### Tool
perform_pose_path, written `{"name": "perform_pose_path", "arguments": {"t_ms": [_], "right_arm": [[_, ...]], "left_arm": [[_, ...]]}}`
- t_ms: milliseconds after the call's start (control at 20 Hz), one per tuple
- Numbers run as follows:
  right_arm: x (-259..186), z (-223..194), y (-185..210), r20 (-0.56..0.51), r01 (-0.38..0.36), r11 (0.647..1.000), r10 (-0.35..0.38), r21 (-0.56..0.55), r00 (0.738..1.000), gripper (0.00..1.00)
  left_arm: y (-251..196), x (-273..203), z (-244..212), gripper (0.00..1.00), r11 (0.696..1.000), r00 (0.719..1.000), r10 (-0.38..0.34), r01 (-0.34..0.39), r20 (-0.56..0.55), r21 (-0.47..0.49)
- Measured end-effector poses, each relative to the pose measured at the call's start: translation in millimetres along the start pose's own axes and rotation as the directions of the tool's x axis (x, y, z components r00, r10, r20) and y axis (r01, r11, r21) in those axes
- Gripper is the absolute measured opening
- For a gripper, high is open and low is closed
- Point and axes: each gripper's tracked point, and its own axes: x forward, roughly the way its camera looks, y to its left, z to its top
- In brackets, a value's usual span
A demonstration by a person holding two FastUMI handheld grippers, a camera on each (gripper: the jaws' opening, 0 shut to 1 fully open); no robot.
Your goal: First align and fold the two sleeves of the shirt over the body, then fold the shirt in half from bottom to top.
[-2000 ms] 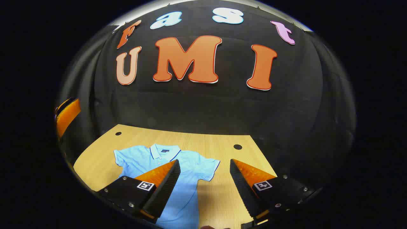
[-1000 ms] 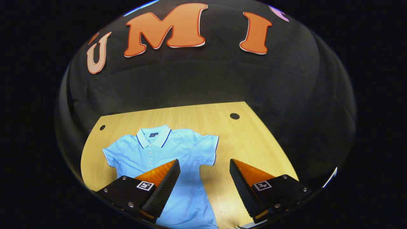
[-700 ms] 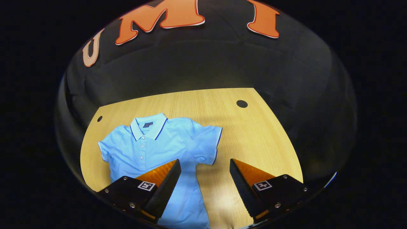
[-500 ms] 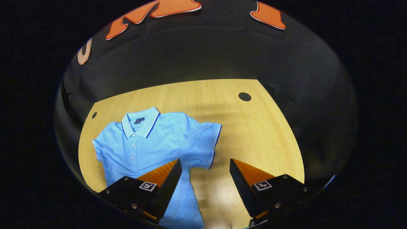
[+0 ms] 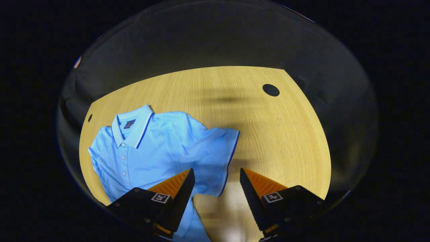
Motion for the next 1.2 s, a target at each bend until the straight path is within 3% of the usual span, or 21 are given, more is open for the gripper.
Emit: {"name": "perform_pose_path", "arguments": {"t_ms": [300, 500, 750, 900, 1200], "right_arm": [[25.3, -12.1, -4.5, -0.071, 0.032, 0.999, -0.033, -0.021, 0.997, 0.73], [32.6, -18.6, 0.1, -0.123, 0.020, 0.999, -0.015, 0.035, 0.992, 0.57], [34.0, -19.5, 2.4, -0.145, 0.020, 0.995, -0.006, 0.097, 0.989, 0.18], [28.4, -11.5, 6.6, -0.125, -0.030, 0.986, 0.050, 0.163, 0.991, 0.12], [5.1, 16.5, 45.4, -0.008, -0.195, 0.968, 0.199, 0.161, 0.980, 0.12]], "left_arm": [[-3.8, -3.0, -2.0, 0.99, 1.000, 1.000, 0.015, -0.015, -0.011, 0.017], [-5.9, -5.2, -4.5, 1.00, 1.000, 1.000, 0.022, -0.021, -0.018, 0.020], [-9.1, -5.5, -2.0, 1.00, 0.999, 1.000, 0.025, -0.024, -0.017, 0.029], [-10.9, -7.2, -1.2, 1.00, 0.999, 1.000, 0.024, -0.024, -0.015, 0.029], [-13.2, -7.2, -3.8, 1.00, 1.000, 0.999, 0.019, -0.019, -0.026, 0.018]]}}
